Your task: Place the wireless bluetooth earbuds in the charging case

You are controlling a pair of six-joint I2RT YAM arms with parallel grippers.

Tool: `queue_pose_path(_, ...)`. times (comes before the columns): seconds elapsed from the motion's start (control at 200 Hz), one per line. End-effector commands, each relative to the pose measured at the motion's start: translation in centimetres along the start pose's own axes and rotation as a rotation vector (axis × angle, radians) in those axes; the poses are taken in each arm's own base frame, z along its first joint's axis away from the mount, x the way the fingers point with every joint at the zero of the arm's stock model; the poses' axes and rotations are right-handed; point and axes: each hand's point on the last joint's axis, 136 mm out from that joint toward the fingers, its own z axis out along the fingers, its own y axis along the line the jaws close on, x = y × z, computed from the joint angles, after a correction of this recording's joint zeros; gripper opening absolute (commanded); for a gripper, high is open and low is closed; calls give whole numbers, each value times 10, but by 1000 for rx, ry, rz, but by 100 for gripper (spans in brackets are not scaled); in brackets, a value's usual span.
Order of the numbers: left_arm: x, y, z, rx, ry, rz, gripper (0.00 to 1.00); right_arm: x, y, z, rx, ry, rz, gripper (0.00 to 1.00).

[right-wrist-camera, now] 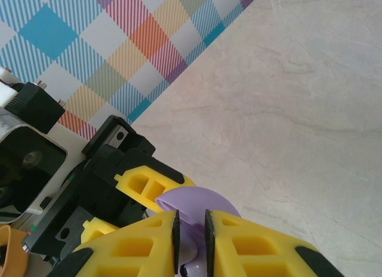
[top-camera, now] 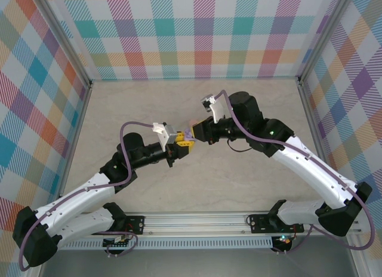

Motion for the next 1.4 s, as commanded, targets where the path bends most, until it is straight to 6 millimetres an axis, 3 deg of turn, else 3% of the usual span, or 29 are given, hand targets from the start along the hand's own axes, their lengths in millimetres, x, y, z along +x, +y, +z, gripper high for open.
queue_pose_path(0.0, -28, -9, 1, 32, -71, 23, 0, 1, 12, -4, -50, 18, -17, 20)
queue_pose_path(0.285, -26, -5, 4, 14, -63, 1, 0, 6, 17, 0, -66, 45, -25, 21)
queue_pose_path(0.395, -26, -4, 4, 11, -61, -4, 0, 3, 10, -3, -18, 27, -24, 28)
queue_pose_path(0.5, -25, -5, 4, 16, -56, -6, 0, -4, 2, -12, 43, -28, -25, 29)
queue_pose_path(0.605, -24, -5, 3, 15, -47, -9, 0, -13, -8, -28, 121, -120, -11, 30)
queue_pose_path(0.755, -27, -11, 0, 41, -49, -11, 0, -13, -40, -51, 301, -187, 54, 30)
queue_pose_path(0.955, -47, -30, -7, 135, -96, 9, 0, -1, -65, -50, 311, -139, 142, 24)
queue_pose_path(1.17, -66, -49, -12, 235, -137, 25, 0, 3, -51, -37, 153, -102, 134, 8)
queue_pose_path(1.395, -67, -52, -6, 279, -147, -1, 0, 3, -23, -30, -36, -101, 97, 5)
